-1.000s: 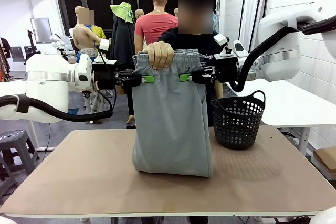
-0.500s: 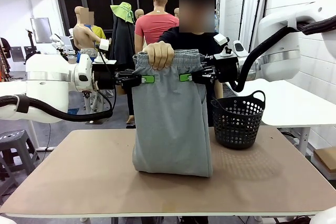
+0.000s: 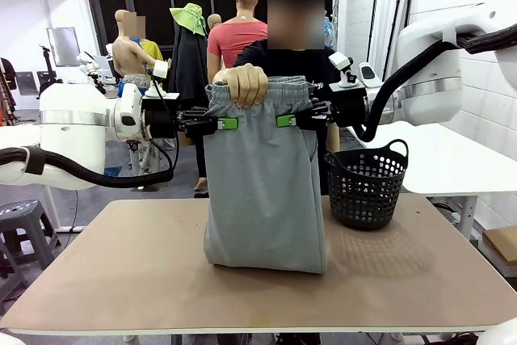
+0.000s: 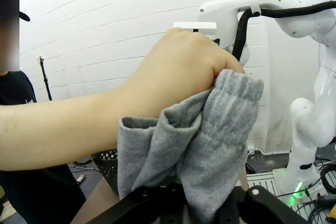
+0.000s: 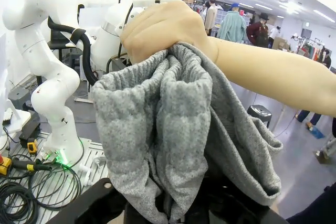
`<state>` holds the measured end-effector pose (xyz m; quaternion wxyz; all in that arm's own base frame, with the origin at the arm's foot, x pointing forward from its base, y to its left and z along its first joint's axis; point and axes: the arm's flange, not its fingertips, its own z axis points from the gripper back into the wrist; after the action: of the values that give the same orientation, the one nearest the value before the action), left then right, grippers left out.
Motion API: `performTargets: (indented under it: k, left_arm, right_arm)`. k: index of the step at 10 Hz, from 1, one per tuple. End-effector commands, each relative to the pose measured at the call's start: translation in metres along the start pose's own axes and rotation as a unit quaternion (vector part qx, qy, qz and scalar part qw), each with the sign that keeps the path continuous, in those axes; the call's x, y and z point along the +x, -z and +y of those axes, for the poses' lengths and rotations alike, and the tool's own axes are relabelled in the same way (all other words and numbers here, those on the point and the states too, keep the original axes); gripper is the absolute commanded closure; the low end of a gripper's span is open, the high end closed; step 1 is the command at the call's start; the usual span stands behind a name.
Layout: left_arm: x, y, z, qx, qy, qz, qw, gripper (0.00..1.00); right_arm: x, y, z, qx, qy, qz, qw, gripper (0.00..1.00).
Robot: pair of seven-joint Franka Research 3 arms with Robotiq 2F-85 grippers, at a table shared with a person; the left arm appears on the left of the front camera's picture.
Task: Fold the training pants.
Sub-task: Release the ends of the Training pants and then grab the overlapped ends.
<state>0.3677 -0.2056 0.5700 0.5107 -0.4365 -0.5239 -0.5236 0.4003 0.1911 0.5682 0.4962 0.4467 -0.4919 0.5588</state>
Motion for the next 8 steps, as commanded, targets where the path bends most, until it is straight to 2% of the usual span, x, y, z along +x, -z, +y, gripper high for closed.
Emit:
performTargets:
  k: [1, 2, 3, 8]
  left_arm:
    - [0.000, -0.005, -0.005, 0.017, -0.011, 0.002, 1.000, 0.28]
    - [-0.001, -0.007, -0.006, 0.020, -0.011, 0.001, 1.000, 0.08]
    - [-0.002, -0.007, -0.008, 0.023, -0.013, 0.000, 1.000, 0.00]
    - [-0.005, -0.016, -0.017, 0.035, -0.013, 0.000, 0.999, 0.00]
  right_arm:
    - [0.002, 0.000, -0.002, -0.004, 0.015, -0.002, 1.000, 0.25]
    - [0.002, -0.001, -0.002, -0.005, 0.019, -0.001, 1.000, 0.05]
    - [0.002, -0.001, -0.002, -0.002, 0.022, -0.001, 1.000, 0.00]
    - [0.001, 0.000, -0.002, -0.001, 0.035, -0.001, 0.999, 0.00]
